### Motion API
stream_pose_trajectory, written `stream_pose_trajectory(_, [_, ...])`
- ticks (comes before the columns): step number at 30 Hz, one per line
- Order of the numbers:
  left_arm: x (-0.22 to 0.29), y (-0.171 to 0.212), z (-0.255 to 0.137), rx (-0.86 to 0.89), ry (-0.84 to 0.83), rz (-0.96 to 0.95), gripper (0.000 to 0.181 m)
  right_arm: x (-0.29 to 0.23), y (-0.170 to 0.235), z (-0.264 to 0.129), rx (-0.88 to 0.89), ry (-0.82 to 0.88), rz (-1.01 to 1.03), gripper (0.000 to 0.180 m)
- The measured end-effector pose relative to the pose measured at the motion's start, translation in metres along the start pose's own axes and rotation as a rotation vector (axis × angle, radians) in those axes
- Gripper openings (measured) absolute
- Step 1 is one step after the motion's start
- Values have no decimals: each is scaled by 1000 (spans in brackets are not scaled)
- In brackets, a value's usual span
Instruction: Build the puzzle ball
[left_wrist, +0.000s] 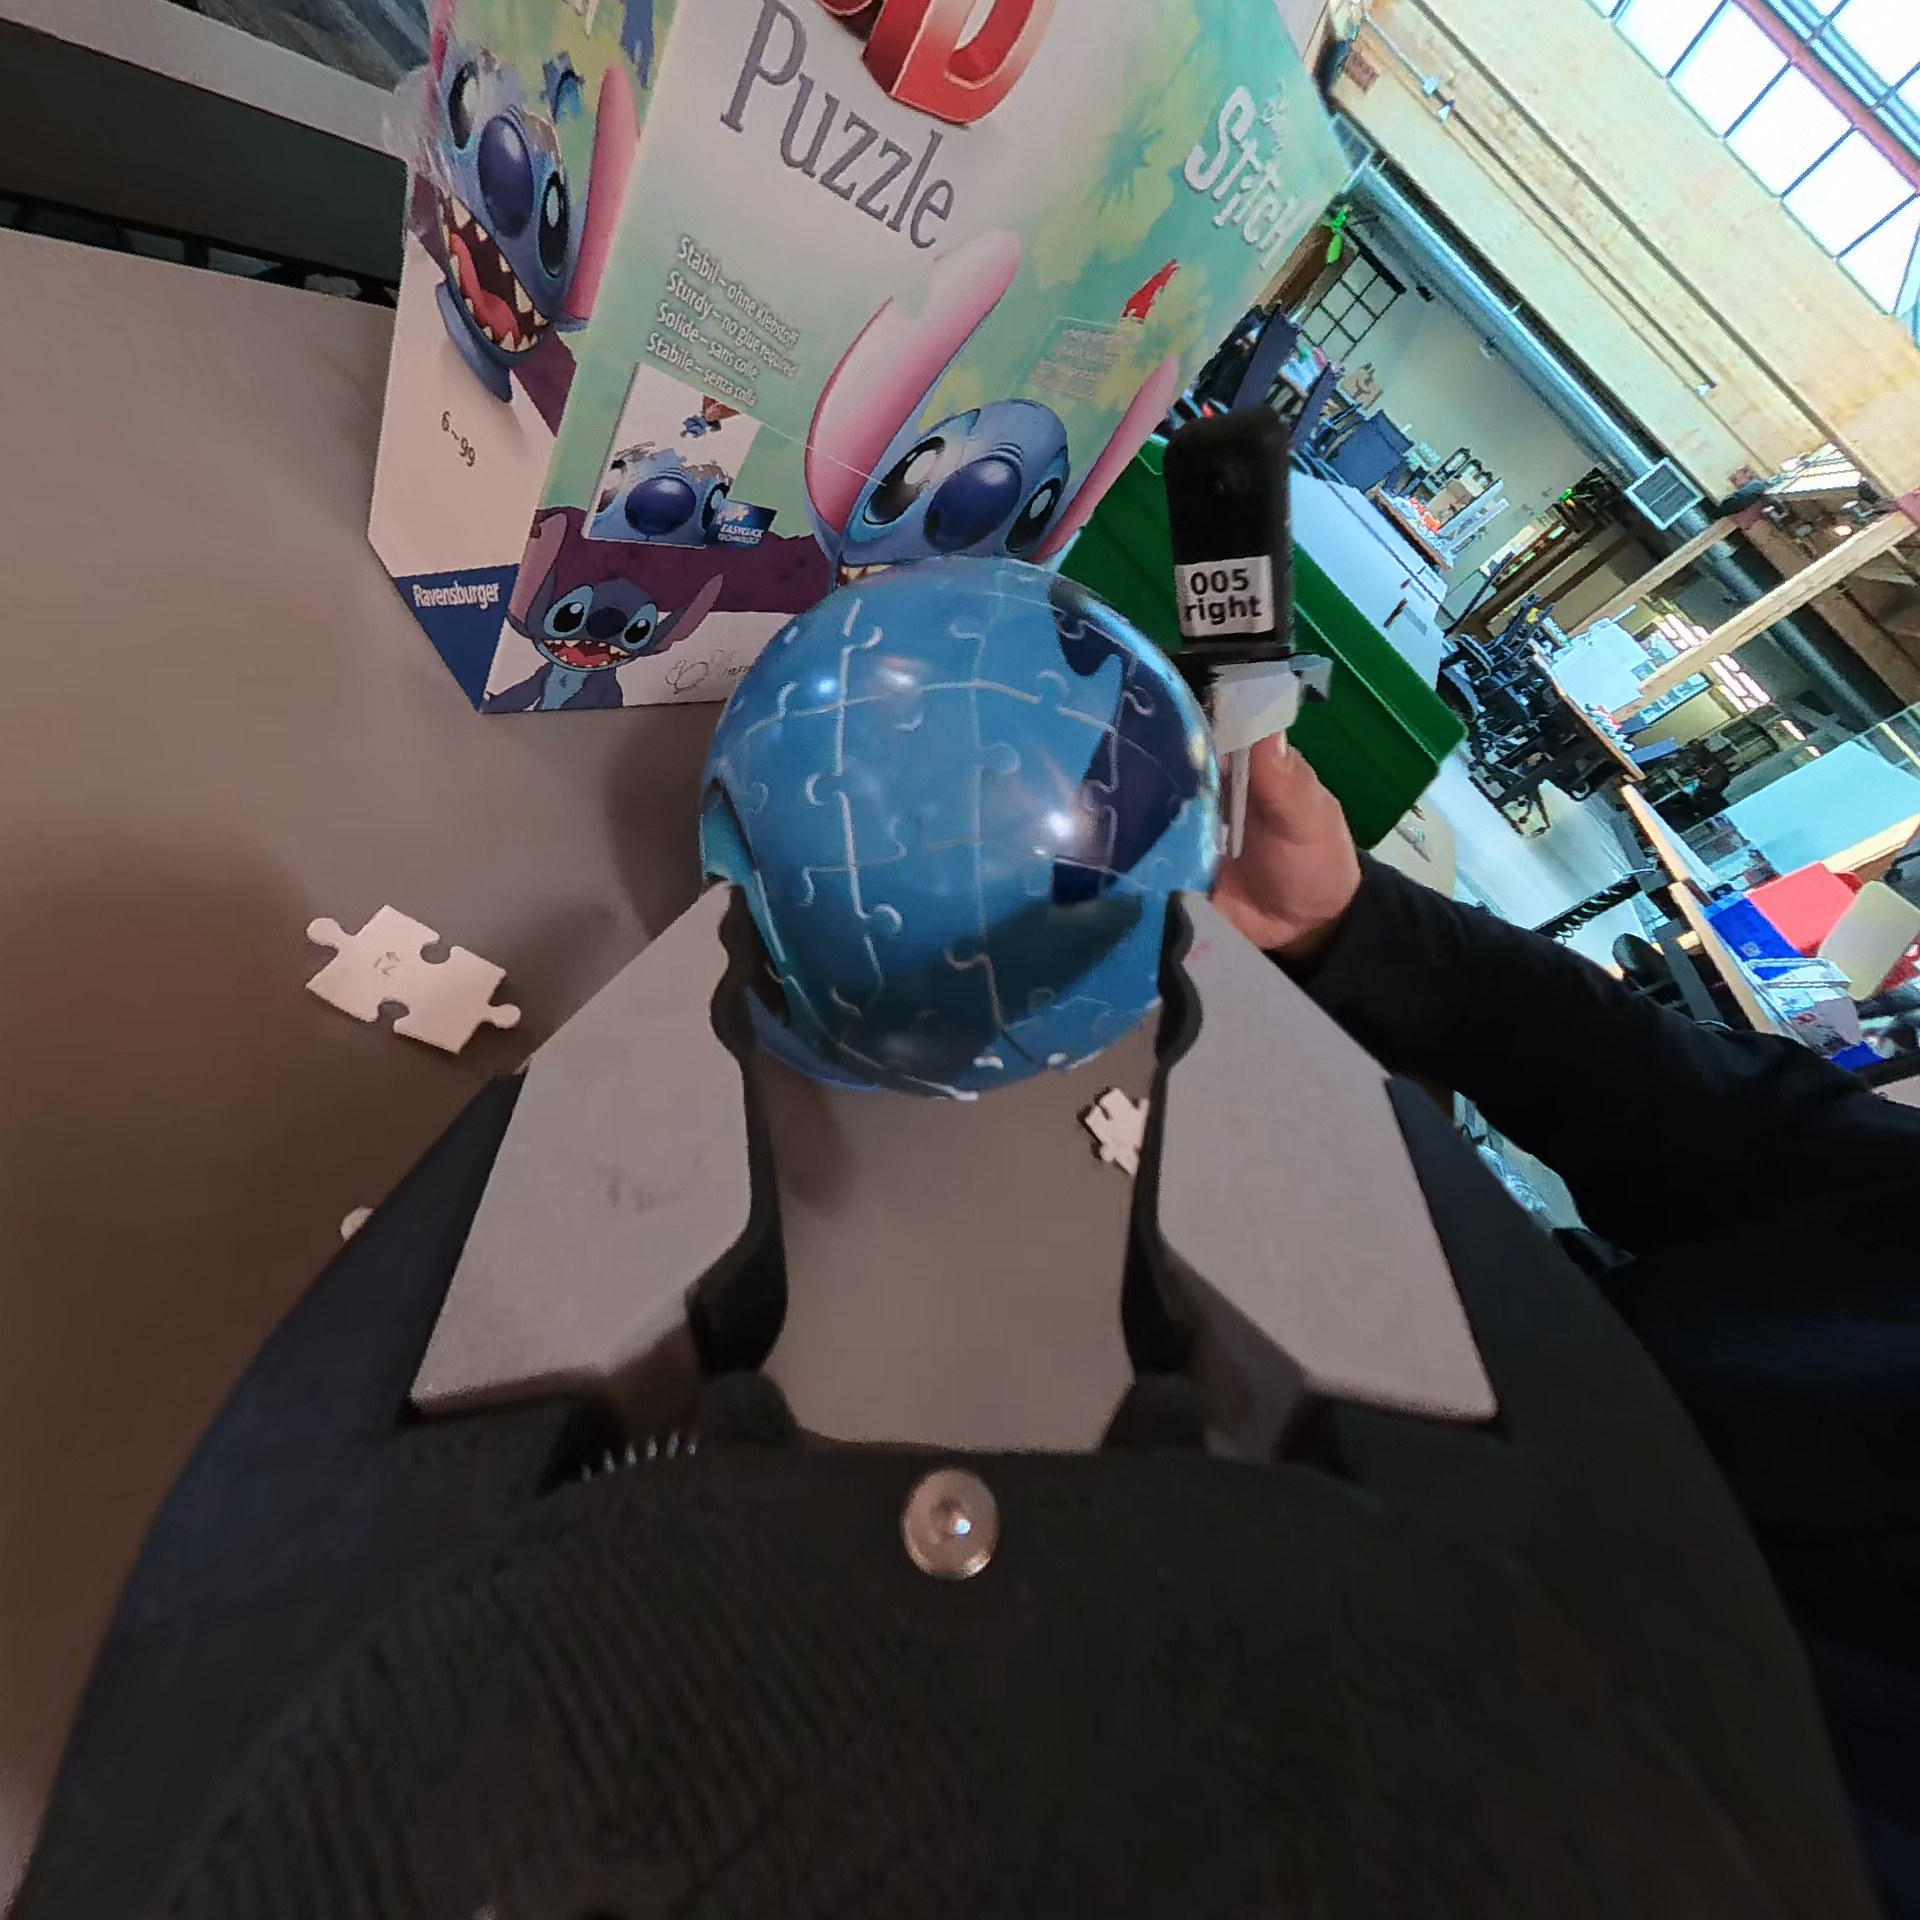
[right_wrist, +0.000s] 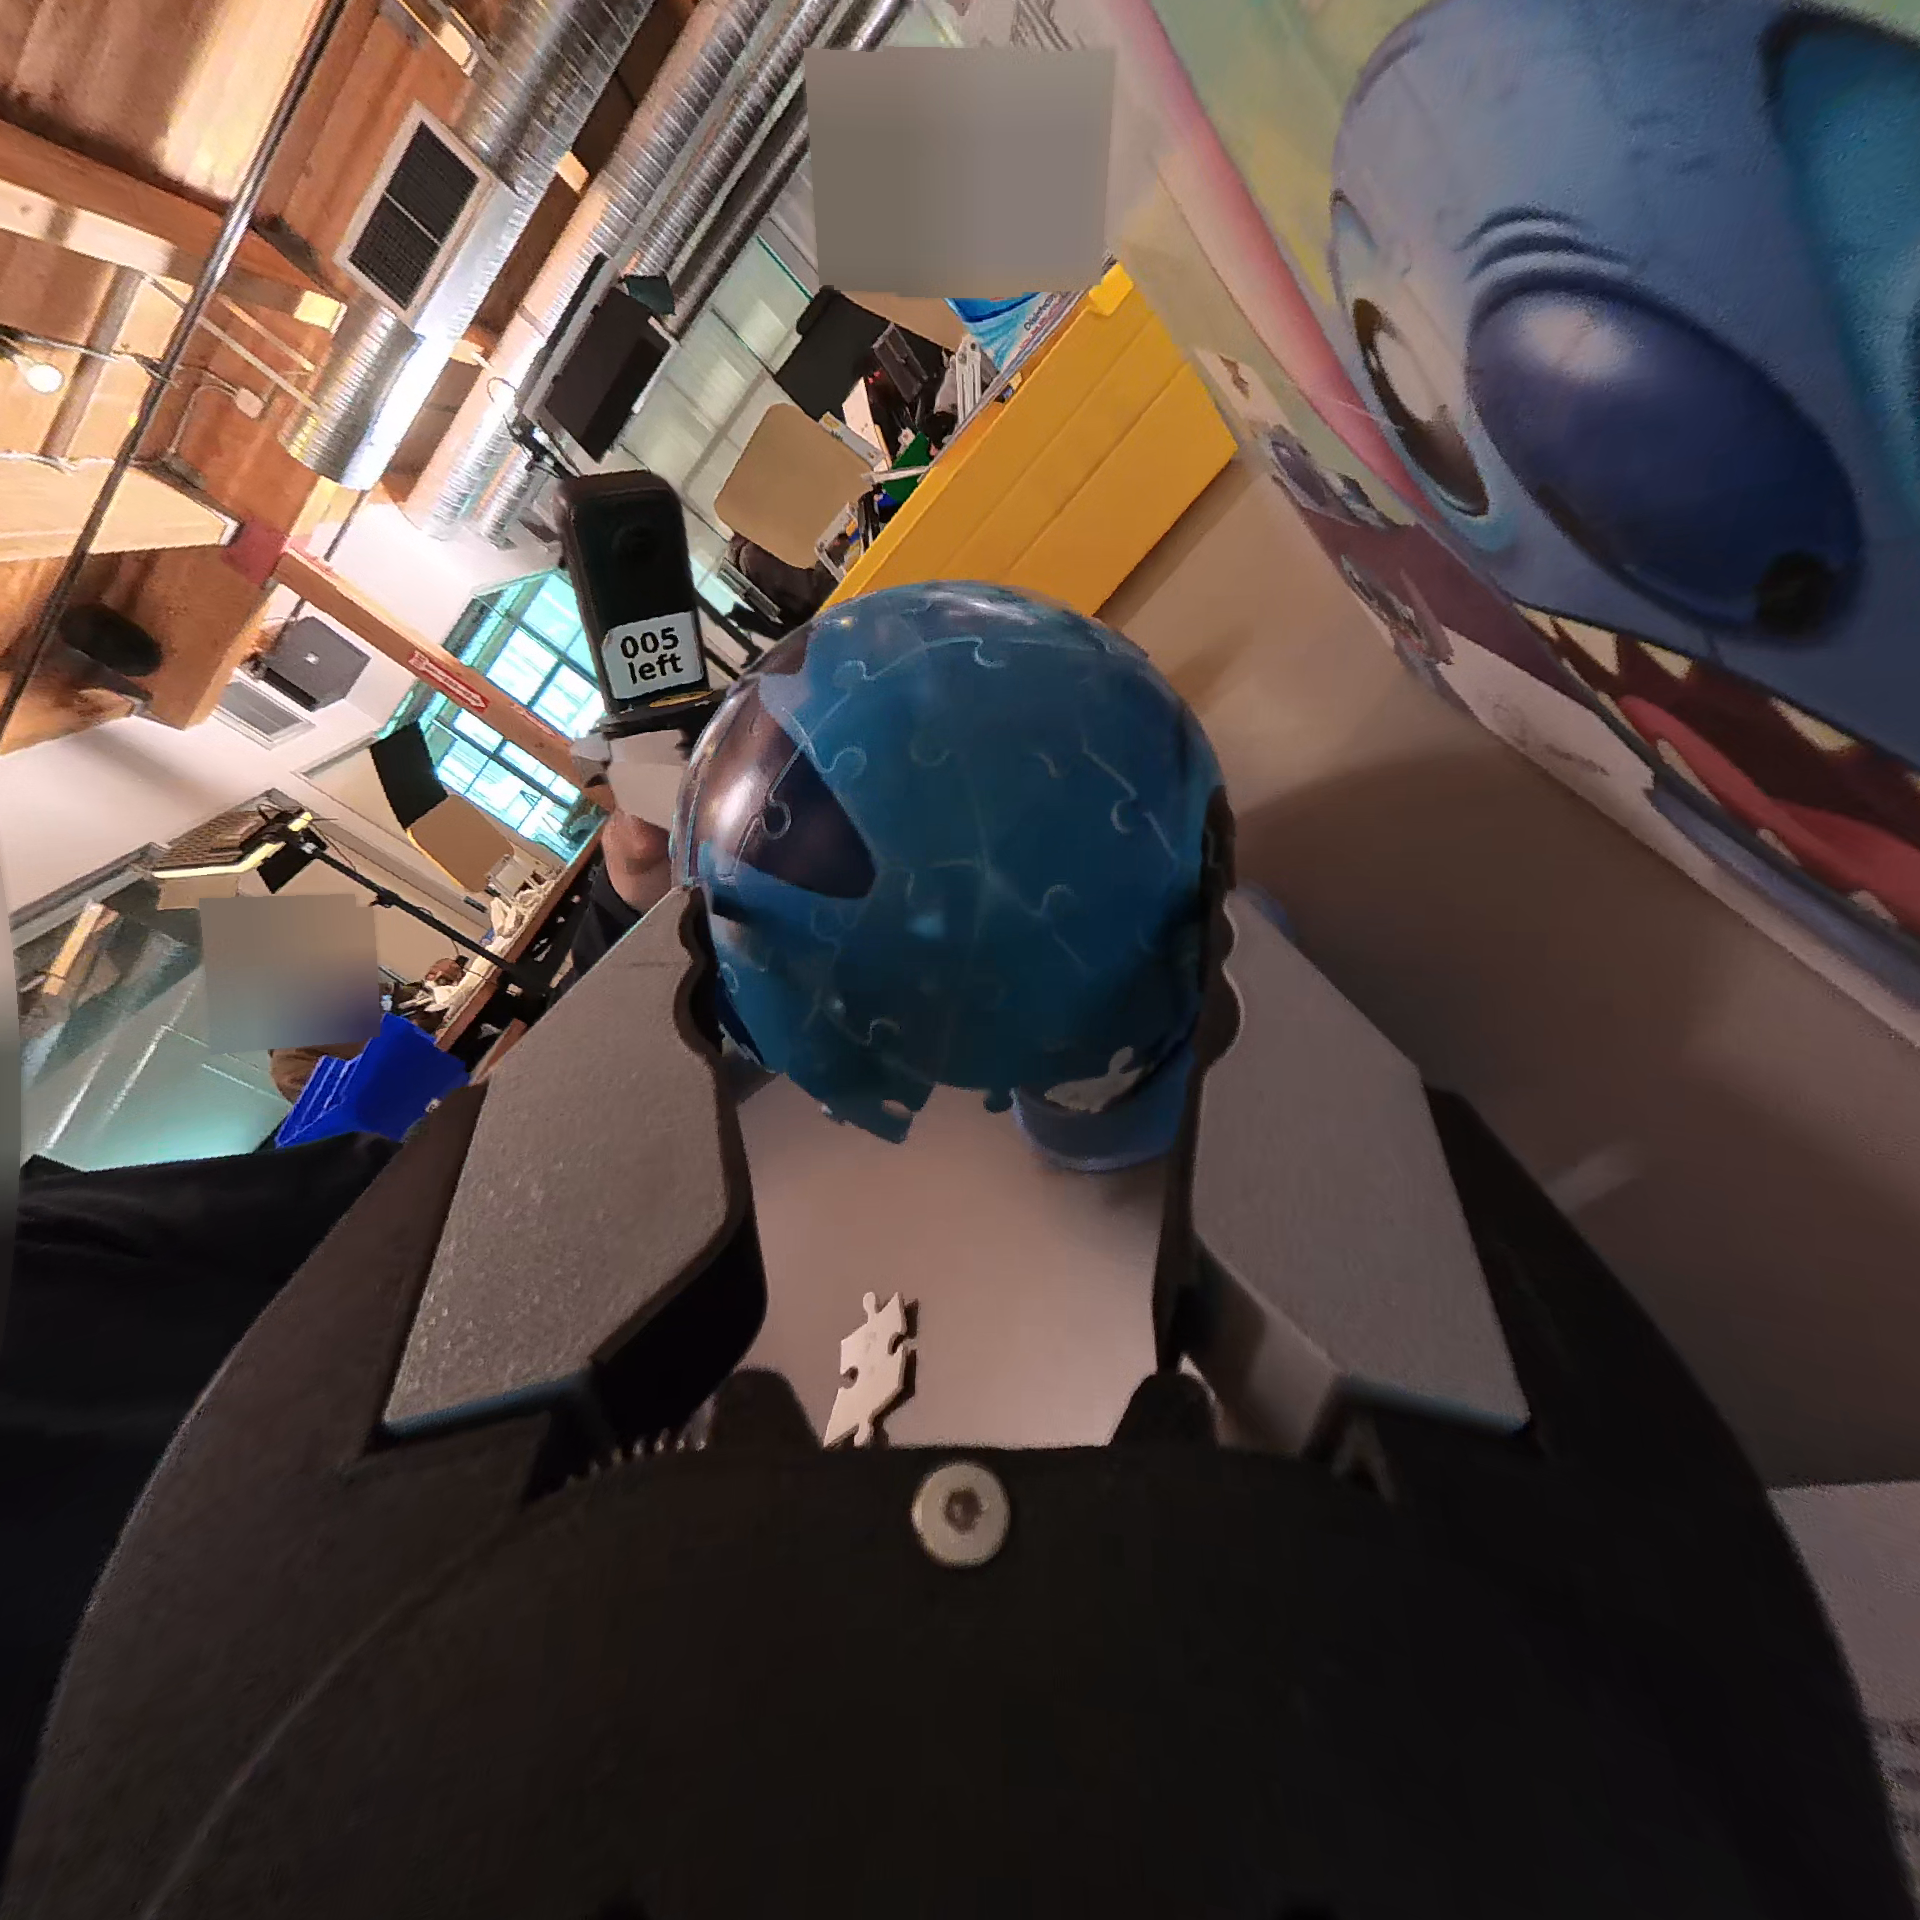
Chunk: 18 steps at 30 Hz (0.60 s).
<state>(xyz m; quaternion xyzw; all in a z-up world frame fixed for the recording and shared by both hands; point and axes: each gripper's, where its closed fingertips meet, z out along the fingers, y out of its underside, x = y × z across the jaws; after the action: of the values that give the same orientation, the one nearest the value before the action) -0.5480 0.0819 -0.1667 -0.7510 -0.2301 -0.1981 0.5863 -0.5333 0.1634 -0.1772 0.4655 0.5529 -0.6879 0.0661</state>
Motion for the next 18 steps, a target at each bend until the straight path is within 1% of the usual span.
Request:
stream_pose_trajectory(4, [4,-2,-3,4,-25,8,89,1,-3,-3,12,3,-15,91])
stream_pose_trajectory(8, [0,8,4,-66,-88,30,98,7,-3,-5,10,23,-15,93])
stream_pose_trajectory(9, [-3,12,6,-83,-110,36,100,9,-2,-5,3,27,-3,96])
stream_pose_trajectory(11, [-6,13,7,-88,-126,36,99,11,0,-3,-9,16,30,100])
stream_pose_trajectory(13, [-4,10,8,-74,-110,27,92,11,-1,-2,-11,6,37,101])
stream_pose_trajectory(18, [0,11,11,-91,-75,3,88,6,4,3,-37,-40,68,101])
